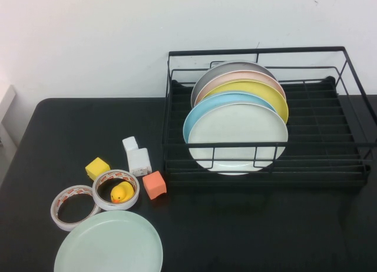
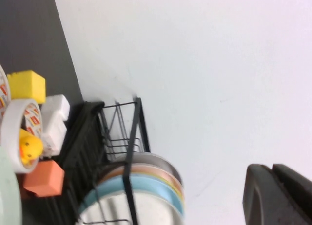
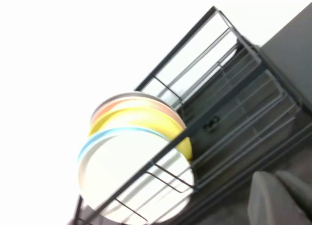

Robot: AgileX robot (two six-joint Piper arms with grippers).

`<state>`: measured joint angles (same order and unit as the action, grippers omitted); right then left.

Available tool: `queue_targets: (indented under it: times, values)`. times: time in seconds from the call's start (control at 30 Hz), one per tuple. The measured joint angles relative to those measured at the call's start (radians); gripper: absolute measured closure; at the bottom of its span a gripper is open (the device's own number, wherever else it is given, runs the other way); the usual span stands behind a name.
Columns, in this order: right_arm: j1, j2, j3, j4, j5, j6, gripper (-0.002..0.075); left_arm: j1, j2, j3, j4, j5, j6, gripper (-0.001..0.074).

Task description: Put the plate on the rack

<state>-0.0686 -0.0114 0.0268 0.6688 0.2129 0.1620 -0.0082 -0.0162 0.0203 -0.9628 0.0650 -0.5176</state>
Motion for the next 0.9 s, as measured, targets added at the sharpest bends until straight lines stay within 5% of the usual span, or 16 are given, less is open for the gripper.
queue_targets:
  times: [0.2,0.33,0.53,0.73,0.9]
  values:
    - [0.000,0.000,0.000,0.040,-0.018,0.002,0.0728,0.000,0.000,0.000,-0.185,-0.079,0.002,0.0738]
    - [0.000,0.000,0.000,0.055,0.005,0.004,0.0728,0.000,0.000,-0.012,-0.085,-0.082,0.117,0.0738]
    - [0.000,0.000,0.000,0.062,0.113,-0.131,0.0728,0.000,0.078,-0.271,0.360,0.317,0.443,0.0738]
    - [0.000,0.000,0.000,0.071,0.130,-0.177,0.0728,-0.019,0.384,-0.536,0.780,0.743,0.481,0.0738]
    - [0.000,0.000,0.000,0.071,0.136,-0.183,0.0728,-0.074,0.640,-0.694,0.897,0.910,0.487,0.0738]
